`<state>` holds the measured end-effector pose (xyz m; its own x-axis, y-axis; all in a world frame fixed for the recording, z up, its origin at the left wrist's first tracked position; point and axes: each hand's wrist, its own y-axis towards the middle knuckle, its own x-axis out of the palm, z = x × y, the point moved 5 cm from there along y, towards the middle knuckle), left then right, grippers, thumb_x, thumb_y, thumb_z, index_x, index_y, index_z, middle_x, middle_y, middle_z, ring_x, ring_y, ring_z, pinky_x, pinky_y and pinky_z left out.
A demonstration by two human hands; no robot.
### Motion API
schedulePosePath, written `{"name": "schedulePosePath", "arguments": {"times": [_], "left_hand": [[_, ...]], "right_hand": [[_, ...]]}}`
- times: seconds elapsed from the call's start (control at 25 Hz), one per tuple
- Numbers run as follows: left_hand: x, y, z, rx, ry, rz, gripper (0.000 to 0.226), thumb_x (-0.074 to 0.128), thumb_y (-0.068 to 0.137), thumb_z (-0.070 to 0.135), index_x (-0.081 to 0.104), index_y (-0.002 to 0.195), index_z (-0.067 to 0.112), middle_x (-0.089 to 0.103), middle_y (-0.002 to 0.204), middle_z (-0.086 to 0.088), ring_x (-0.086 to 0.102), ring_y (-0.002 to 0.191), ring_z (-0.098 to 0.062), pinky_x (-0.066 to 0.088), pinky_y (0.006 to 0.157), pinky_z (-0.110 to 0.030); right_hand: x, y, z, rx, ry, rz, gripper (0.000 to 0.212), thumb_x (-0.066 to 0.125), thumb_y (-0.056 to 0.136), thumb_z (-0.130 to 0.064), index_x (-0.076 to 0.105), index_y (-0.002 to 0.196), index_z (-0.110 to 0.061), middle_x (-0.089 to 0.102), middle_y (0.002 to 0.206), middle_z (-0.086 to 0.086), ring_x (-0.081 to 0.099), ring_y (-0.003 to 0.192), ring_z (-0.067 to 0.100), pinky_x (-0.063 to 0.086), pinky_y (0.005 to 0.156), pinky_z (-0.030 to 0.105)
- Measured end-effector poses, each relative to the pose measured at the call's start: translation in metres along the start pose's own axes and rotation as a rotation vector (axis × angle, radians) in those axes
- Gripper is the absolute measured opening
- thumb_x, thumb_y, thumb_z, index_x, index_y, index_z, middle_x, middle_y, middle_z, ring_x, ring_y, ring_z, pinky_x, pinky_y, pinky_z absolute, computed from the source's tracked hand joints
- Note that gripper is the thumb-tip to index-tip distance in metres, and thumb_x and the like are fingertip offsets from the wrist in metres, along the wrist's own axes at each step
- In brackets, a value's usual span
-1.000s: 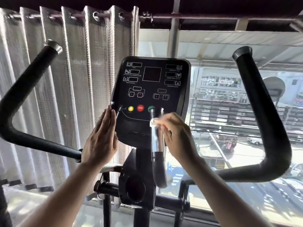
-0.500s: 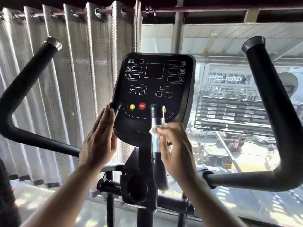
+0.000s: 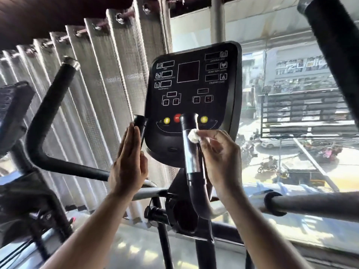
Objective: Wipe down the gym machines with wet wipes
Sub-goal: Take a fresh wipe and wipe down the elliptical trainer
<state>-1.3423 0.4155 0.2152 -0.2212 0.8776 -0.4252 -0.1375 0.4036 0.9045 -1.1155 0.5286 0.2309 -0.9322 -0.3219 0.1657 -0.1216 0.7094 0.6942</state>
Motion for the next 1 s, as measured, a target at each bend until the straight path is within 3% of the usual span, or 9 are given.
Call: {"name": "schedulePosePath", "arguments": {"times": [0.08,0.16,0.28,0.4,0.48,0.68,0.76,0.84,1.0], "left_hand": [[0.0,0.001,0.0,0.004,0.015,0.001,0.067,0.041,0.096,0.007,0.024,0.161,0.001,0.02,0.17,-0.01,0.024,0.157,-0.023,0.019,0.122,-0.015],[0.002,0.0,-0.001,0.021,0.026,0.024,0.067,0.043,0.096,0.004,0.025,0.16,-0.001,0.02,0.17,-0.012,0.024,0.157,-0.024,0.019,0.125,-0.02],[0.005,0.0,-0.003,0.069,0.038,0.053,0.063,0.045,0.097,0.002,0.027,0.158,-0.005,0.024,0.168,-0.018,0.026,0.156,-0.028,0.03,0.125,-0.038],[0.005,0.0,-0.003,0.072,0.033,0.058,0.064,0.047,0.097,0.001,0.029,0.157,-0.006,0.026,0.167,-0.019,0.028,0.155,-0.03,0.035,0.122,-0.044],[0.005,0.001,-0.002,0.076,0.035,0.048,0.064,0.046,0.096,0.001,0.028,0.157,-0.005,0.025,0.168,-0.018,0.028,0.155,-0.029,0.035,0.122,-0.042],[0.004,-0.001,-0.003,0.066,0.047,0.056,0.064,0.041,0.098,0.007,0.027,0.159,-0.002,0.023,0.169,-0.013,0.025,0.156,-0.024,0.032,0.122,-0.033],[0.005,-0.001,-0.004,0.074,0.056,0.058,0.065,0.041,0.097,0.005,0.026,0.159,-0.001,0.023,0.169,-0.013,0.025,0.156,-0.025,0.032,0.122,-0.036],[0.006,-0.001,-0.004,0.08,0.063,0.051,0.067,0.044,0.095,0.002,0.025,0.16,-0.001,0.023,0.169,-0.014,0.024,0.157,-0.025,0.035,0.121,-0.04],[0.007,0.001,-0.004,0.054,0.066,0.04,0.068,0.046,0.096,0.004,0.024,0.16,-0.002,0.021,0.169,-0.015,0.019,0.157,-0.021,0.034,0.122,-0.04]], "right_hand": [[0.001,-0.015,0.023,0.27,0.165,0.025,0.014,0.067,0.098,-0.013,0.074,0.092,-0.023,0.076,0.093,-0.003,0.073,0.084,0.014,0.057,0.072,0.03],[0.01,-0.034,0.044,0.549,0.402,-0.056,0.015,0.062,0.1,-0.015,0.072,0.089,-0.017,0.071,0.089,0.014,0.061,0.074,0.03,0.049,0.064,0.035],[0.022,-0.002,0.045,0.641,0.683,-0.174,0.01,0.059,0.091,-0.017,0.067,0.095,-0.013,0.06,0.088,0.019,0.051,0.074,0.03,0.04,0.065,0.036],[0.045,0.048,0.019,0.73,0.941,-0.38,0.049,0.042,0.09,-0.023,0.057,0.122,0.011,0.064,0.111,0.03,0.066,0.092,0.038,0.054,0.085,0.044],[0.055,0.058,0.008,0.778,0.929,-0.493,0.051,0.033,0.096,-0.032,0.059,0.109,0.01,0.061,0.107,0.033,0.066,0.082,0.036,0.058,0.081,0.041],[0.058,0.033,0.017,0.875,0.817,-0.608,0.08,0.033,0.098,-0.071,0.063,0.098,0.003,0.059,0.072,0.017,0.055,0.059,0.027,0.05,0.056,0.033],[0.047,0.004,0.025,0.925,0.828,-0.716,0.082,0.032,0.096,-0.075,0.06,0.087,0.001,0.056,0.073,0.018,0.055,0.061,0.029,0.051,0.059,0.036],[0.032,-0.026,0.031,0.965,0.836,-0.802,0.086,0.03,0.095,-0.076,0.061,0.093,0.005,0.059,0.079,0.022,0.06,0.067,0.031,0.053,0.066,0.04],[0.035,-0.012,0.03,0.968,0.78,-0.736,0.096,0.03,0.094,-0.077,0.069,0.106,0.01,0.061,0.083,0.023,0.06,0.069,0.031,0.049,0.07,0.04]]}}
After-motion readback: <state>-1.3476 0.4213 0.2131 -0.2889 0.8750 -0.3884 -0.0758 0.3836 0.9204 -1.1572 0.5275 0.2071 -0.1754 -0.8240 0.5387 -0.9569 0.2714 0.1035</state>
